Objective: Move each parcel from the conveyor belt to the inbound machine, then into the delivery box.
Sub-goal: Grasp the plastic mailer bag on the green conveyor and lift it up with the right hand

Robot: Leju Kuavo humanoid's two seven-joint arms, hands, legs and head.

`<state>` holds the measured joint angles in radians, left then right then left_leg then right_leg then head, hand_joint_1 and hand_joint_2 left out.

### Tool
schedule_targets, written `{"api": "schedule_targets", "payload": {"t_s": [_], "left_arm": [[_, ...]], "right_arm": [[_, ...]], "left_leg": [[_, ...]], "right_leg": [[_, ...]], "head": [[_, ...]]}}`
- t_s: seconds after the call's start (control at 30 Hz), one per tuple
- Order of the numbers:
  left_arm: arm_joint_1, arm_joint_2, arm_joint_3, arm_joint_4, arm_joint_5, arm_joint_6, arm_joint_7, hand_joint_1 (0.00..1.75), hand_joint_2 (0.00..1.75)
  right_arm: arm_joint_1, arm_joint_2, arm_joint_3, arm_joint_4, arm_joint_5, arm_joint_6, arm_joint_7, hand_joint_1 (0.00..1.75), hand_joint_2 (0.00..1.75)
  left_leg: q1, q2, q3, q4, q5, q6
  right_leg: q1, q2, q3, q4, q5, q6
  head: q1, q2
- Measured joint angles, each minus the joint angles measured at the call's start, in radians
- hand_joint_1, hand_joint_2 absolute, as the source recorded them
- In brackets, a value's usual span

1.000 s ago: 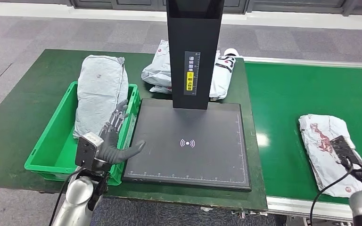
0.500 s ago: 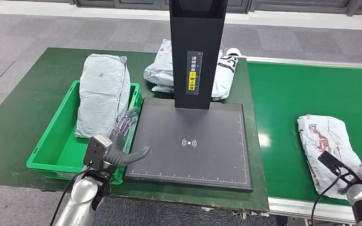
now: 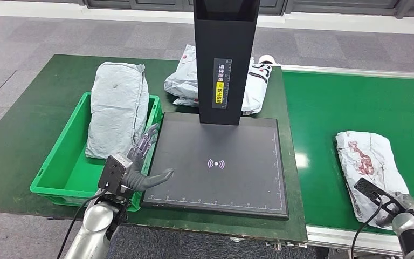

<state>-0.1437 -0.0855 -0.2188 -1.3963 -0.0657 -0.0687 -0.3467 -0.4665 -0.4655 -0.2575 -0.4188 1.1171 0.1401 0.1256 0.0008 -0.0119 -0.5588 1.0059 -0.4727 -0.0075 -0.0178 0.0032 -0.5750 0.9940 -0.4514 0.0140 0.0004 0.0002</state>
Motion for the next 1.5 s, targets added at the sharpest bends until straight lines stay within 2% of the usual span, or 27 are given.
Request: {"api": "schedule_targets", "payload": {"t_s": [0.03,0.27,0.6,0.67,0.73,0.87,0.97,1.17,1.33,1.5], "left_arm": [[0.0,0.0,0.0,0.001,0.0,0.0,-0.001,0.0,1.75],[0.003,0.002,0.003,0.003,0.0,0.001,-0.01,0.0,1.75],[0.024,0.006,0.021,-0.005,0.0,0.008,-0.015,0.0,1.75],[0.033,0.007,0.025,-0.011,0.0,0.015,-0.018,0.0,1.75],[0.044,0.008,0.028,-0.019,0.0,0.027,-0.023,0.0,1.75],[0.059,0.008,0.037,-0.032,-0.001,0.051,-0.031,0.0,1.75],[0.064,0.008,0.045,-0.036,-0.005,0.059,-0.032,0.0,1.75],[0.072,0.008,0.053,-0.042,-0.008,0.069,-0.033,0.0,1.75],[0.076,0.007,0.054,-0.047,-0.015,0.074,-0.032,0.0,1.75],[0.088,0.005,0.06,-0.058,-0.036,0.08,-0.03,0.0,1.75]], "right_arm": [[-0.002,0.001,0.0,0.001,-0.007,0.005,-0.009,1.75,1.75],[-0.01,0.006,0.0,0.006,-0.035,0.018,-0.066,1.75,1.75],[-0.032,0.014,0.011,0.014,-0.078,0.033,-0.105,1.75,1.75],[-0.034,0.02,0.01,0.014,-0.172,0.045,-0.156,1.75,1.75],[-0.038,0.029,-0.01,0.014,-0.326,0.083,-0.238,1.75,1.75],[-0.051,0.055,-0.118,-0.006,-0.634,0.191,-0.375,1.75,1.75],[-0.052,0.079,-0.175,-0.06,-0.77,0.2,-0.388,1.75,1.75],[0.017,0.133,-0.202,-0.279,-0.967,0.167,-0.331,1.75,1.75],[0.074,0.156,-0.179,-0.443,-1.021,0.114,-0.324,1.75,1.75],[0.162,0.182,-0.083,-0.696,-1.034,0.033,-0.306,1.75,1.75]], "left_leg": [[0.0,0.0,0.0,0.0,0.0,0.0],[0.0,0.0,0.0,0.0,0.0,0.001],[0.0,-0.001,-0.001,0.0,0.0,0.001],[0.0,-0.001,-0.001,0.0,0.0,0.001],[0.0,-0.001,-0.001,0.0,0.0,0.001],[0.0,-0.003,-0.002,0.0,0.001,0.001],[0.0,-0.004,-0.002,0.0,0.001,0.001],[0.0,-0.005,-0.003,0.0,0.001,0.001],[0.0,-0.005,-0.003,0.0,0.001,0.001],[0.0,-0.005,-0.004,0.0,0.002,0.001]], "right_leg": [[0.0,0.0,0.0,0.0,0.0,0.0],[0.0,0.0,0.001,0.0,0.0,0.0],[0.0,-0.001,0.0,0.0,0.0,0.0],[0.0,-0.001,0.0,0.0,0.0,0.0],[0.0,-0.001,0.0,0.0,0.0,0.0],[0.0,-0.003,0.0,0.0,0.0,0.0],[0.0,-0.004,0.0,0.0,0.0,0.0],[0.0,-0.005,-0.001,0.0,0.0,0.0],[0.0,-0.005,-0.001,0.0,0.0,0.0],[0.0,-0.005,-0.002,0.0,0.0,0.0]], "head": [[0.0,0.0],[0.0,0.0],[0.0,0.0],[0.0,0.0],[0.0,0.0],[0.0,0.0],[0.0,0.0],[0.0,0.0],[0.0,0.0],[0.0,0.0]]}}
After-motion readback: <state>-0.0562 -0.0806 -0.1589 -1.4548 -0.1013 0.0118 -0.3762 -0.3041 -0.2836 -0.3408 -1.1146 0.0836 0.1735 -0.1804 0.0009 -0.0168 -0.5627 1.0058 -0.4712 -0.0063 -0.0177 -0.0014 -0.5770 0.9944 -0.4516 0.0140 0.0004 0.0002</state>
